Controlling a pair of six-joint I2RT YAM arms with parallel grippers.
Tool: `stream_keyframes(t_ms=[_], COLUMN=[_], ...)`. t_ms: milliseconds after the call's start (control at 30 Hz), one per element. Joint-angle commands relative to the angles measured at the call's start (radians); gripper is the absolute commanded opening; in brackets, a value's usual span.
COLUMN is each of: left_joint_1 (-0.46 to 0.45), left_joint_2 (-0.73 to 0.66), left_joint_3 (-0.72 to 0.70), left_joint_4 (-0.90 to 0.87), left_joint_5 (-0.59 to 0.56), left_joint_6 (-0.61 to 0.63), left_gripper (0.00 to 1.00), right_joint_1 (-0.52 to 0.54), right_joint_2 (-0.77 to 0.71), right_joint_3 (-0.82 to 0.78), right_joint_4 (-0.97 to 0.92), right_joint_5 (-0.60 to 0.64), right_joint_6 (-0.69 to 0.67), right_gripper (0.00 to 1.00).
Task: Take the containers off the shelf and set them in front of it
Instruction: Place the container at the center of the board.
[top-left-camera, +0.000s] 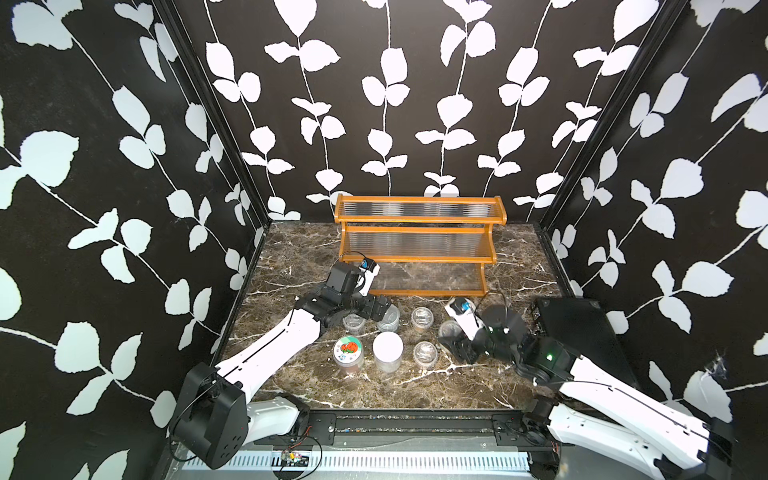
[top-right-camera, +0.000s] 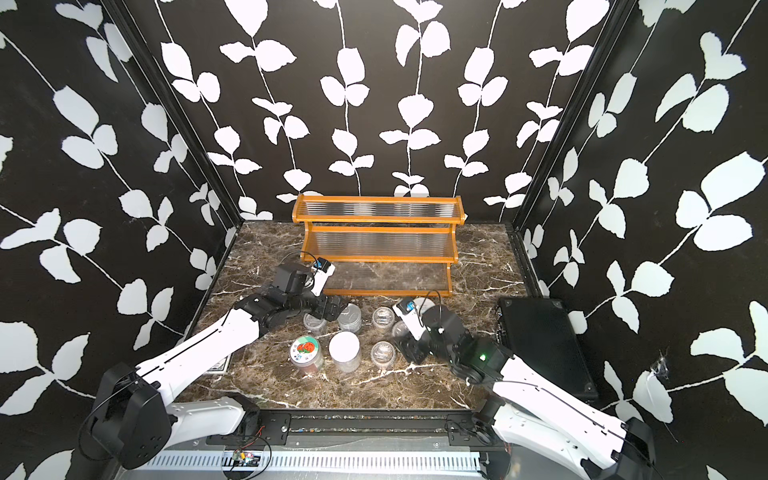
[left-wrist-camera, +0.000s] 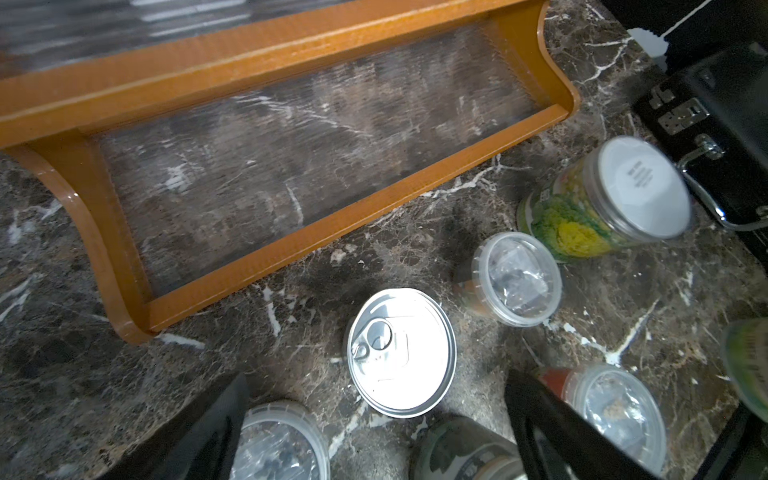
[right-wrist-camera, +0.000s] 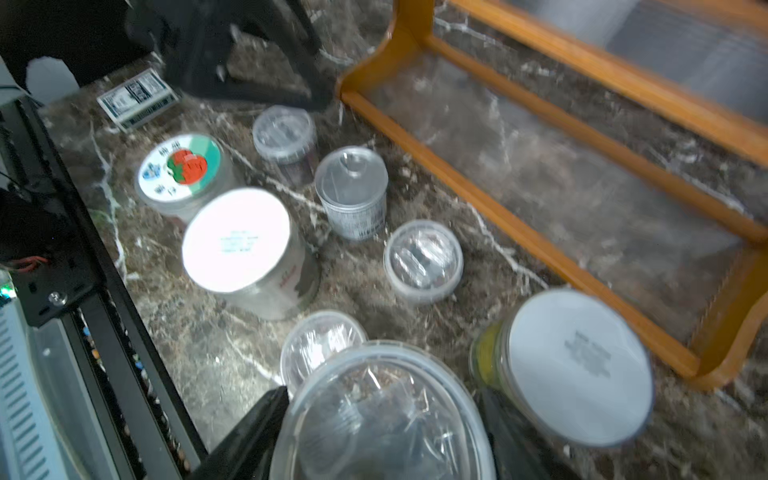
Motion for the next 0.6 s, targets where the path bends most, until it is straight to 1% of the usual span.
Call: stream_keyframes(t_ms=[0,300,400,567], left_joint_1=[0.005,0.005,0.005,0.005], left_joint_2=[-0.032,-0.069,-0.091,-0.132], left_joint_3=[0.013,-0.012,-0.028,-0.050], left_joint_4=[-0.011,-0.032,-0.045,-0.078], left_joint_5=[0.059,0.091,0.088,0.055], left_joint_6=[0.012,-0.011,-0.023,-0.020], left_gripper=[0.99,0.99,0.99,0.99], right_joint_1=[0.022,0.056,0.056,0.055], right_joint_2=[-0.030,0.034,0.056,0.061], right_joint_3=[-0.093,-0.246,-0.261,-0.273], right_joint_4=[0.006,0.199,0.214,0.220], right_joint_5=[0.083,0.194,0.228,0.233], right_joint_6=[0.076,0.075,0.077,0.086], right_gripper=[0.63,0.63,0.64,0.65])
